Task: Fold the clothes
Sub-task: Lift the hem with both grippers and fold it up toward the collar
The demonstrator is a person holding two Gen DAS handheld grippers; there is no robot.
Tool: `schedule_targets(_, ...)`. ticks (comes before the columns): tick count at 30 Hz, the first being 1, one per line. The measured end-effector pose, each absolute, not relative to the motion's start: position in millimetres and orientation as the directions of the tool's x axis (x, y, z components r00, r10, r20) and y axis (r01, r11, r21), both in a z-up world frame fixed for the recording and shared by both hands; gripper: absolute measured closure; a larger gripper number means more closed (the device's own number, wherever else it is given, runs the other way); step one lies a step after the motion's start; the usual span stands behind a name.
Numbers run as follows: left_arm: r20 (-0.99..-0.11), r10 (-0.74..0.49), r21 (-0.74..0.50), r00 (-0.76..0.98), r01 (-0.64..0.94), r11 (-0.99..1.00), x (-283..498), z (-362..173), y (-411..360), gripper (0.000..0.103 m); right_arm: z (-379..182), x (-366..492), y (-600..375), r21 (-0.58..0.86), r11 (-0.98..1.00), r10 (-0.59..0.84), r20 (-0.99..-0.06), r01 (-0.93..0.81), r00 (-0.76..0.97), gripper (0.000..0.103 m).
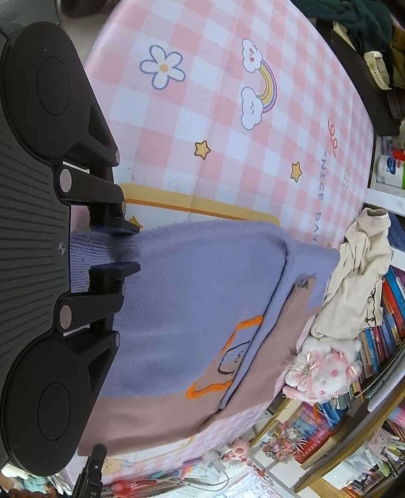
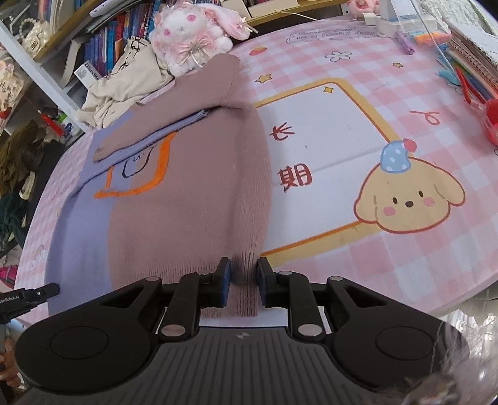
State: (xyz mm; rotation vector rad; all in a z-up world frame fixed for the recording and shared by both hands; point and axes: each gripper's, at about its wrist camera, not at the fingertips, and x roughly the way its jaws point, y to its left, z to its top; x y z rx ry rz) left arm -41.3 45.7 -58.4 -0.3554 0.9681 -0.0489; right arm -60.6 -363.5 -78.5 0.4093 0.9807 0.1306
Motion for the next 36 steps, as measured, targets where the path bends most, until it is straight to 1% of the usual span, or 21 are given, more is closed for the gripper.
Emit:
schedule_targets(1, -0.799, -0.199, -0.316, 0.568, -0.113, 0.942, -39.5, -57.9, 44.8, 0.089, -77.1, -59.2, -361.6, 0.389, 0.918, 0.287, -0.778, 0.070, 0.559, 0.093)
schedule_targets(2, -0.799, -0.195, -0.307, 0.569, -0.107, 0.946, -38.2, -55.3, 43.0, 0.097, -72.9, -59.7, -358.4, 0.382, 0.923, 0.285, -0.769, 0.053, 0.572, 0.093)
schedule_targets(4, -0.788, -0.194, -0.294, 0.584, -0.080, 0.952, -37.8, -47.0, 38.0, 0.097, -63.6, -61.2, -351.7, 0.369, 0.929, 0.287, -0.745, 0.013, 0.602, 0.093)
schedule_targets(6, -0.763, -0.208, -0.290, 0.612, -0.035, 0.956, -39.8, -35.6, 31.9, 0.097, -51.8, -64.5, -343.1, 0.382, 0.922, 0.336, -0.700, -0.066, 0.630, 0.093)
schedule_targets(7, -0.764, -0.214, -0.285, 0.609, -0.022, 0.958, -38.6, -34.0, 29.8, 0.096, -49.3, -63.5, -339.3, 0.383, 0.919, 0.351, -0.698, -0.089, 0.624, 0.093)
schedule_targets(9, -0.780, -0.212, -0.269, 0.589, -0.010, 0.963, -35.2, -34.4, 27.2, 0.096, -50.9, -57.3, -334.6, 0.362, 0.929, 0.337, -0.731, -0.082, 0.593, 0.092)
schedule_targets(10, -0.790, -0.207, -0.263, 0.577, -0.013, 0.965, -34.1, -36.2, 28.0, 0.094, -54.0, -53.5, -334.5, 0.355, 0.932, 0.327, -0.751, -0.065, 0.573, 0.087)
schedule_targets(13, -0.811, -0.227, -0.295, 0.540, -0.040, 0.955, -33.7, -43.9, 36.2, 0.086, -64.6, -48.9, -340.7, 0.380, 0.925, 0.325, -0.780, -0.007, 0.535, 0.080)
schedule_targets(14, -0.814, -0.239, -0.314, 0.530, -0.053, 0.948, -34.1, -46.7, 40.2, 0.082, -68.3, -48.1, -342.9, 0.393, 0.919, 0.329, -0.785, 0.012, 0.525, 0.080)
schedule_targets(15, -0.814, -0.251, -0.333, 0.524, -0.068, 0.940, -34.6, -49.3, 43.8, 0.081, -72.0, -47.2, -345.2, 0.406, 0.913, 0.333, -0.789, 0.031, 0.516, 0.079)
schedule_targets(21, -0.794, -0.308, -0.432, 0.524, -0.130, 0.892, -34.6, -60.5, 57.9, 0.082, -80.2, -45.1, -354.4, 0.473, 0.877, 0.368, -0.779, 0.089, 0.508, 0.080)
schedule_targets(23, -0.785, -0.323, -0.457, 0.528, -0.141, 0.878, -34.0, -62.6, 60.8, 0.082, -80.4, -45.0, -355.2, 0.477, 0.874, 0.370, -0.779, 0.094, 0.506, 0.080)
schedule_targets(24, -0.783, -0.328, -0.464, 0.529, -0.144, 0.874, -33.7, -63.0, 61.6, 0.084, -80.4, -45.2, -355.5, 0.477, 0.874, 0.370, -0.780, 0.096, 0.505, 0.085)
schedule_targets(25, -0.781, -0.332, -0.469, 0.530, -0.146, 0.871, -33.4, -63.4, 62.2, 0.086, -80.5, -45.5, -355.8, 0.477, 0.874, 0.371, -0.781, 0.096, 0.503, 0.090)
schedule_targets(26, -0.780, -0.333, -0.471, 0.530, -0.146, 0.870, -32.9, -63.5, 62.5, 0.088, -80.8, -46.0, -355.9, 0.477, 0.874, 0.373, -0.782, 0.094, 0.500, 0.090)
schedule_targets(28, -0.786, -0.325, -0.461, 0.525, -0.149, 0.875, -32.5, -64.7, 62.3, 0.097, -81.1, -46.9, -357.0, 0.479, 0.873, 0.376, -0.783, 0.094, 0.495, 0.093)
schedule_targets(36, -0.761, -0.359, -0.519, 0.540, -0.175, 0.836, -42.3, -61.1, 72.5, 0.099, -77.8, -56.2, -375.9, 0.548, 0.826, 0.423, -0.756, 0.130, 0.500, 0.094)
